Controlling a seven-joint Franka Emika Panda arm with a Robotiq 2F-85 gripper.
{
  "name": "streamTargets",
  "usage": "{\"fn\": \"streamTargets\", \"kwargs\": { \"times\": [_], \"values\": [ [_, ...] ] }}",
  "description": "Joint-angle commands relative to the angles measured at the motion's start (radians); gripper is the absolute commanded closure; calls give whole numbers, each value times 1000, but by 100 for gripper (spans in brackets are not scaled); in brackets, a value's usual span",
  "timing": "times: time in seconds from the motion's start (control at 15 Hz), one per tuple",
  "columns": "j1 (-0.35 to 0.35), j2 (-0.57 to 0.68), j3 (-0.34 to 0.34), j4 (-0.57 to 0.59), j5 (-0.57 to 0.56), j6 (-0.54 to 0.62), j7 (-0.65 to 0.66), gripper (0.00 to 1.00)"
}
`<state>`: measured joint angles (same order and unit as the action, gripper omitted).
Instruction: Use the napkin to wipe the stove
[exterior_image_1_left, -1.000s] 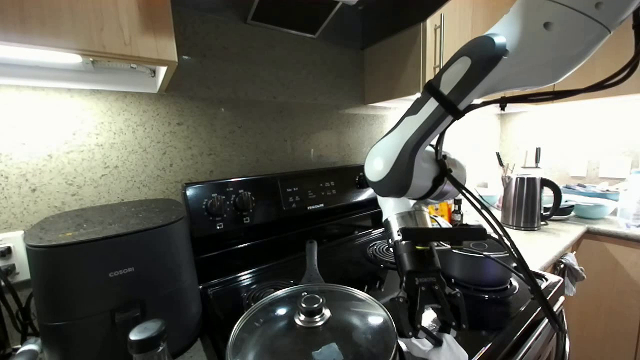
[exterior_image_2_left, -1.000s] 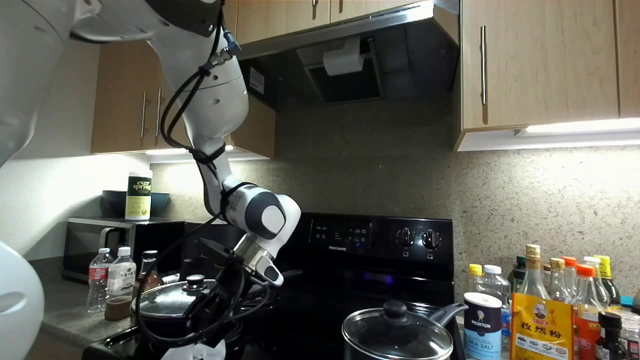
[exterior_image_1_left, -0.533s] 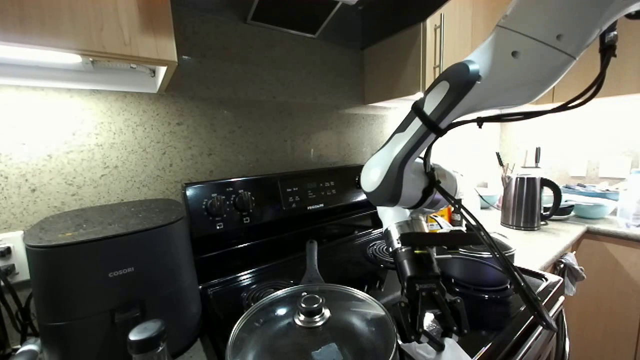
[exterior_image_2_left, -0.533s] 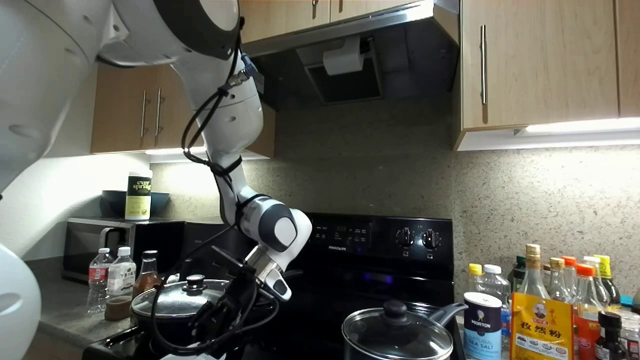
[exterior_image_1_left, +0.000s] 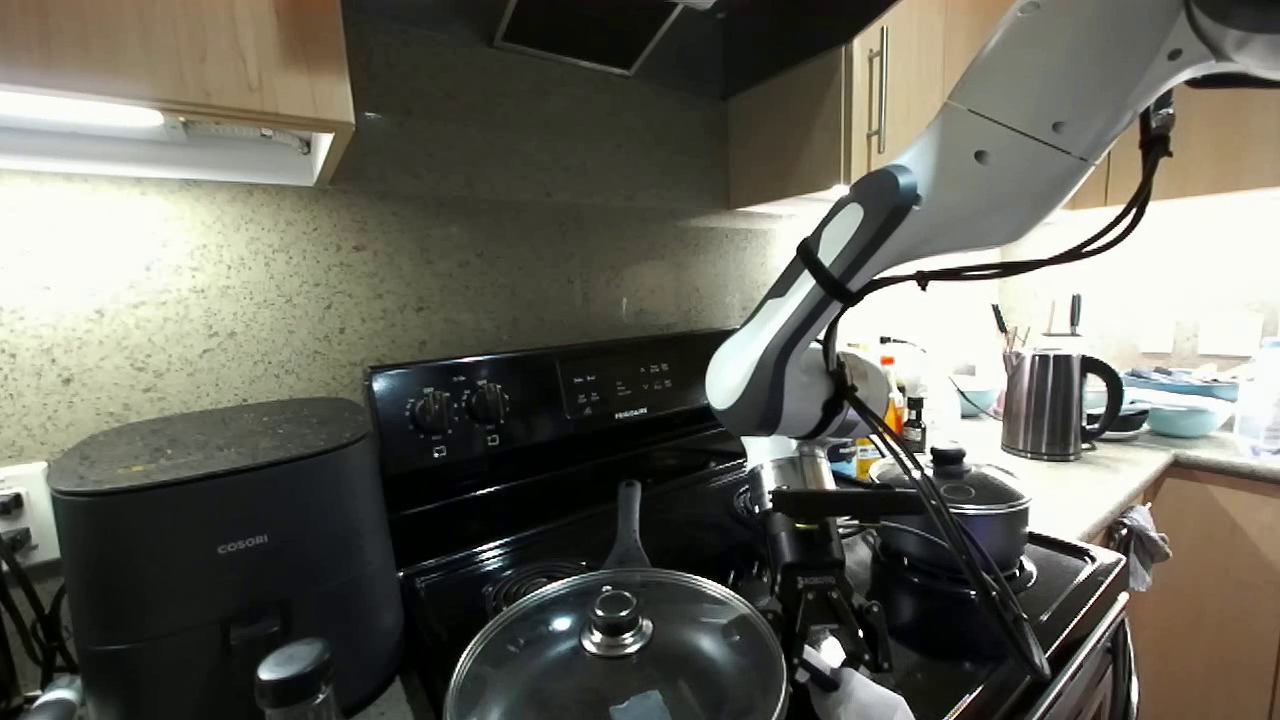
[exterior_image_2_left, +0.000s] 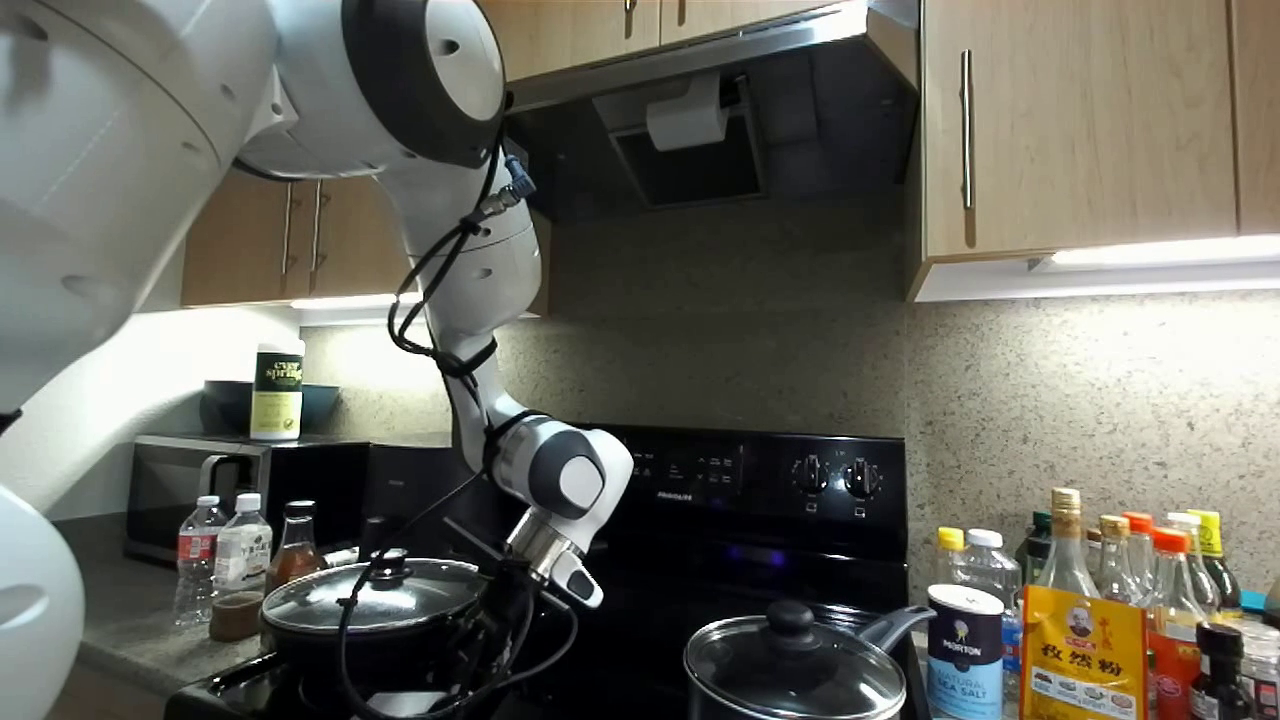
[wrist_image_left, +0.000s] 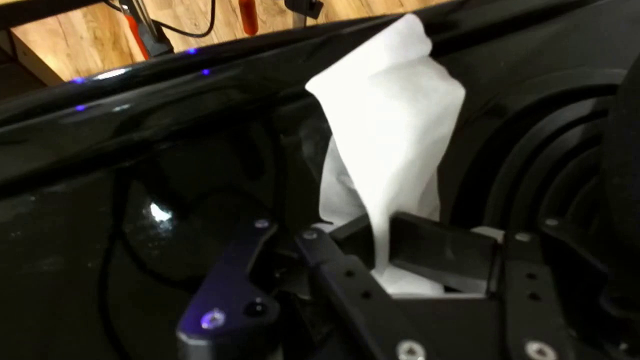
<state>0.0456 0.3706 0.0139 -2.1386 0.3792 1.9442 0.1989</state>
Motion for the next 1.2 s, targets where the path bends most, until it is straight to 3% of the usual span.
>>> {"fn": "streamTargets", "kwargs": {
  "times": [0.0, 0.67, 0.93, 1.13],
  "values": [
    [28, 27, -8, 8, -42, 157, 82, 100],
    [89, 42, -38, 1, -196, 481, 260, 100],
    [145, 82, -128, 3, -354, 685, 435, 100],
    [196, 102, -233, -8, -475, 743, 608, 100]
  ]
}}
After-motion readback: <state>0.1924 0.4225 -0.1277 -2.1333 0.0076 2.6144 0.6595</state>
